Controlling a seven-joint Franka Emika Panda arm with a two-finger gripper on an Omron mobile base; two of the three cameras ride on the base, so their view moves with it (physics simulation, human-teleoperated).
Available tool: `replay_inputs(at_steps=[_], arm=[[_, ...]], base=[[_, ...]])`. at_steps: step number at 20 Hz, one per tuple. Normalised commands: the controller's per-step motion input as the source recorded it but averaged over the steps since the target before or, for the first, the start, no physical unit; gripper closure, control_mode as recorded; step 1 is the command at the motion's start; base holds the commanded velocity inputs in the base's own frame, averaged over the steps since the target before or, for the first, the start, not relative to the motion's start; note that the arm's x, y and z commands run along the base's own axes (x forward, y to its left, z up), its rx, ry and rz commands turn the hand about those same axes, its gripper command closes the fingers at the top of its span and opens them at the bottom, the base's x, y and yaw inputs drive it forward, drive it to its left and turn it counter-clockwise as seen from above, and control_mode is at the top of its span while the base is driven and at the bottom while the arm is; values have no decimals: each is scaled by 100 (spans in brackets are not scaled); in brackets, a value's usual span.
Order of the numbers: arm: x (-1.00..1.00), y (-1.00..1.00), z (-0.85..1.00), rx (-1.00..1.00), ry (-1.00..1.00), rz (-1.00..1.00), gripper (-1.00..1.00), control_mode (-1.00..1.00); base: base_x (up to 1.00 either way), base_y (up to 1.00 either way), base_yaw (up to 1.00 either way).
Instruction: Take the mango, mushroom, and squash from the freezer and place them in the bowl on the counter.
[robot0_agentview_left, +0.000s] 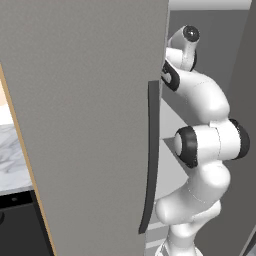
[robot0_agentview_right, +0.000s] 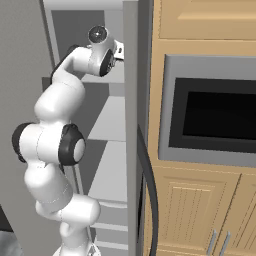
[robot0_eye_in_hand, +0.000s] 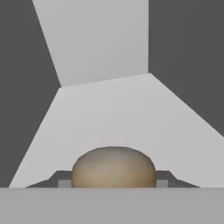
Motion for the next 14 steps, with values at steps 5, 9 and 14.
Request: replay_inputs(at_steps=[5,9,14], arm=[[-84,0,15,0,-14,0,100,-100],[-100,1,12,0,-10,0,100,-100],[-100,2,14,0,-1,0,100,-100]], base=[[0,0,0],[0,0,0],[0,0,0]])
